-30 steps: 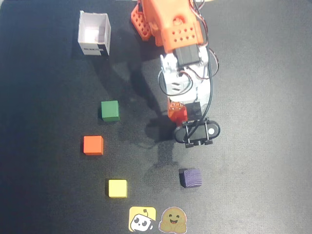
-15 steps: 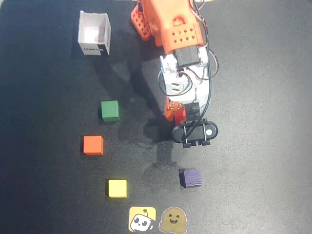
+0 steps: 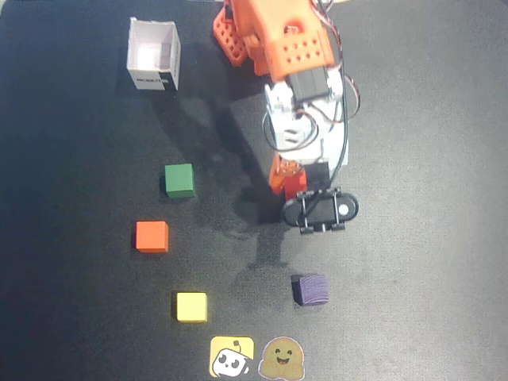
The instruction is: Put the red cube on top of the blue cube.
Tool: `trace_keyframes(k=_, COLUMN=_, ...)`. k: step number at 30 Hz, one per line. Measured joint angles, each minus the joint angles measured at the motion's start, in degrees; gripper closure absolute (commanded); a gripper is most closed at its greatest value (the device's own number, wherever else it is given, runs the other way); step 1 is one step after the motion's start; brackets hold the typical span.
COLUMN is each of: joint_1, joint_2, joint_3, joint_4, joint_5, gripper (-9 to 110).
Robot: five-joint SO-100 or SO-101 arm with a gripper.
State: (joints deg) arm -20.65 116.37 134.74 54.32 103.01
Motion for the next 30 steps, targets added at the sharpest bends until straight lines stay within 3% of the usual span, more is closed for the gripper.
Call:
trace_keyframes(k=7, joint_1=-0.18, joint_2=6.06, joint_3=0.0, joint_4=1.41, joint_5=0.26, gripper=78)
trace_keyframes(k=11, joint_1=0.7, joint_2=12.57, joint_3=0.44, joint_4=3.69, joint_5=0.0, gripper=84)
trace_keyframes(k=20, joint_1=9.58, joint_2=24.7, joint_3=3.87, joint_4=9.58, joint_5=-10.46, gripper=97)
trace_keyframes(k=30, joint_1=14.41, joint_2=40.43, joint_3=16.17, joint_4=10.2, joint_5=-15.82, gripper=100)
